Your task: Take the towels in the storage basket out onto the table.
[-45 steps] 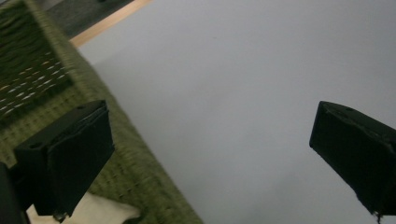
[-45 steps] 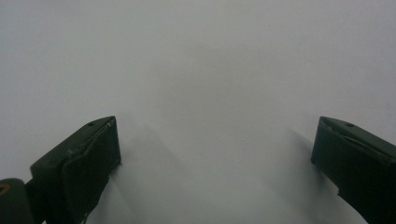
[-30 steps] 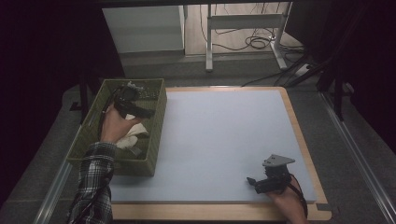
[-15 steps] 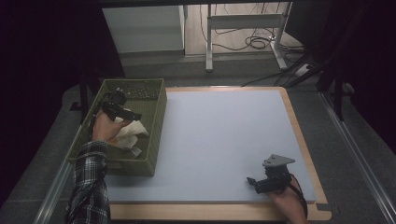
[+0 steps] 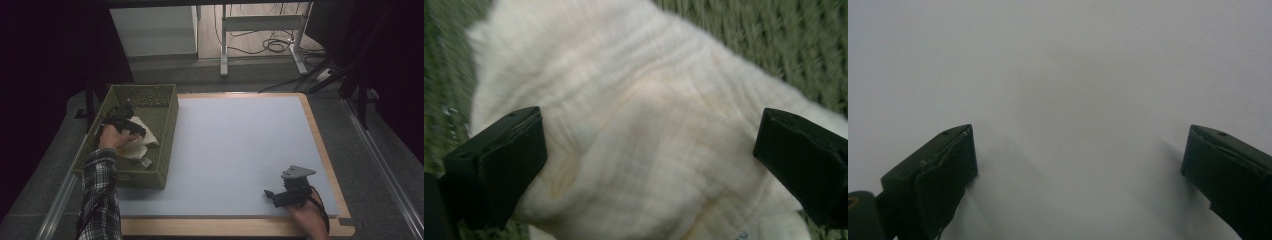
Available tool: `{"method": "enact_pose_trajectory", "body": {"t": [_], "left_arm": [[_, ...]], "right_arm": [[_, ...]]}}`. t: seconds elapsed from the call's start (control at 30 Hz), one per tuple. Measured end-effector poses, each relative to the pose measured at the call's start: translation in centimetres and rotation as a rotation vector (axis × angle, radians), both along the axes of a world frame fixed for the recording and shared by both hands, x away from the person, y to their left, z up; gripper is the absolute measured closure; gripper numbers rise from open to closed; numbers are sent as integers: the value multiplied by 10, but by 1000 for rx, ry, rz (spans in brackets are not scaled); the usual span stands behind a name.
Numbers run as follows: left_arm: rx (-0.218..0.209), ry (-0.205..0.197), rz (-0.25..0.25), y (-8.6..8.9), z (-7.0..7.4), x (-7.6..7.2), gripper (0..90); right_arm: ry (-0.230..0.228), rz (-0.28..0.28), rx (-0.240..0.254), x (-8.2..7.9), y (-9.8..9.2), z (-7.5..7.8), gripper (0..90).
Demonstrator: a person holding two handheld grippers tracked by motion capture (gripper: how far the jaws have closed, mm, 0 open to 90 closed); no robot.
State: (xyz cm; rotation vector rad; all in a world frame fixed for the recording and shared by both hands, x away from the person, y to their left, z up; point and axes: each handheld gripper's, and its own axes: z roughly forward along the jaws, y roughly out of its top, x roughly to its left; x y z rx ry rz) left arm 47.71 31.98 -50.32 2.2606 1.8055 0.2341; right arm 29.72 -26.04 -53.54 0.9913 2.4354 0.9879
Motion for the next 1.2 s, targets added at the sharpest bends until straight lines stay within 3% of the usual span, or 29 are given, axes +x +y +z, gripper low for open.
{"method": "enact_pose_trajectory", "body": {"t": [0.17,0.23,0.3,0.4,0.47,0.57,0.63,0.87,1.2], "left_arm": [[-35,91,-19,0,-12,2,121],[-39,92,-8,1,-9,0,190],[-29,96,-3,3,-6,-3,339],[-48,114,-17,3,-4,-6,602],[-33,119,-53,0,-2,-8,688],[-28,123,-81,-3,-1,-8,735],[-51,122,-71,-2,1,-7,741],[-118,16,-80,-1,21,-17,734],[-182,-119,-84,4,54,-38,724]], "right_arm": [[0,0,0,0,0,0,14],[0,0,0,0,0,0,14],[0,0,0,0,0,0,14],[0,0,0,0,0,0,14],[0,0,0,0,0,0,14],[0,0,0,0,0,0,14],[1,0,0,0,0,0,14],[0,0,0,0,0,0,14],[-1,-1,-1,0,0,0,14]]}}
